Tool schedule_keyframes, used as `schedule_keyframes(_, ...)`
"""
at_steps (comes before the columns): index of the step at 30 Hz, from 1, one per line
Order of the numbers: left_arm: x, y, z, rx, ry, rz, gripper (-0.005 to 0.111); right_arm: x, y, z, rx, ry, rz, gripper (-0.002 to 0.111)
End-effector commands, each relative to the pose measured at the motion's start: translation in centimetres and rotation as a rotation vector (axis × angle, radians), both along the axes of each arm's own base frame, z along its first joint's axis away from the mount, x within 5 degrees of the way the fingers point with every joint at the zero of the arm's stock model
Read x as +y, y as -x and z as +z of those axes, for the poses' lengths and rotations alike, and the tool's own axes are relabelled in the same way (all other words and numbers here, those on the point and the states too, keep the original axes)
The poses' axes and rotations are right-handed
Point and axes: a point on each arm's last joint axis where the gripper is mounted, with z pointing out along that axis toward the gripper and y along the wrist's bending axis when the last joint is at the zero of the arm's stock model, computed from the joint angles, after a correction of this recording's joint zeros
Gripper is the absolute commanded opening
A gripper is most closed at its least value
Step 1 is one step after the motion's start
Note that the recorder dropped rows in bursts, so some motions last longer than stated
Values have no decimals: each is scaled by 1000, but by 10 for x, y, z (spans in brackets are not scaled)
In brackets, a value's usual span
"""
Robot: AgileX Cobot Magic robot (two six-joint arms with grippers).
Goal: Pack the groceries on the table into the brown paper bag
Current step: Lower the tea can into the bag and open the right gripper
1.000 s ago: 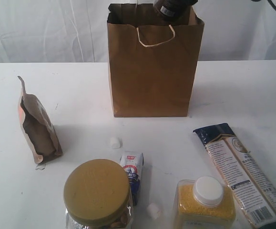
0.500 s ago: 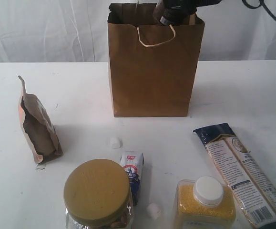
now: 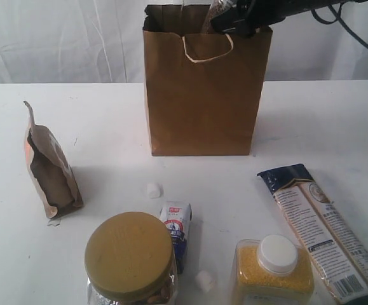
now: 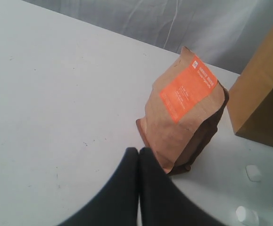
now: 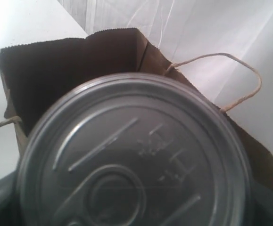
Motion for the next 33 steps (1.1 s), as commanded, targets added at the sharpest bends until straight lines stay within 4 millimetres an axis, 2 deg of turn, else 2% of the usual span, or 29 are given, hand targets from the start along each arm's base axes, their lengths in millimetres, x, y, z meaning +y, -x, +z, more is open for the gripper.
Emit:
schedule_keyframes(1, -1, 1, 2, -8, -12, -15, 0, 1, 0, 8, -28, -21, -4, 0)
schedule_keyframes(7, -1, 1, 2, -8, -12, -15, 0, 1, -5, -3, -1, -20, -1, 0)
schedule_keyframes(11, -1, 1, 2, -8, -12, -15, 0, 1, -5, -2, -11, -26, -5, 4)
schedule_keyframes(13, -1, 1, 2, -8, -12, -15, 0, 1, -6, -2, -14, -28, -11, 12)
schedule_keyframes(19, -1, 1, 2, -8, -12, -15, 0, 1, -6, -2, -15, -34, -14, 46)
schedule_keyframes(25, -1, 1, 2, -8, -12, -15, 0, 1, -3, 6, -33, -43, -10, 55)
schedule_keyframes(28, -1, 1, 2, -8, -12, -15, 0, 2, -1, 6, -37, -39, 14, 65)
schedule_keyframes(31, -1, 1, 2, -8, -12, -15, 0, 3, 0, 7, -38, -42, 23, 68)
schedule_keyframes(33, -1, 1, 2, -8, -12, -15, 0, 3, 0, 7, -37, -44, 23, 76)
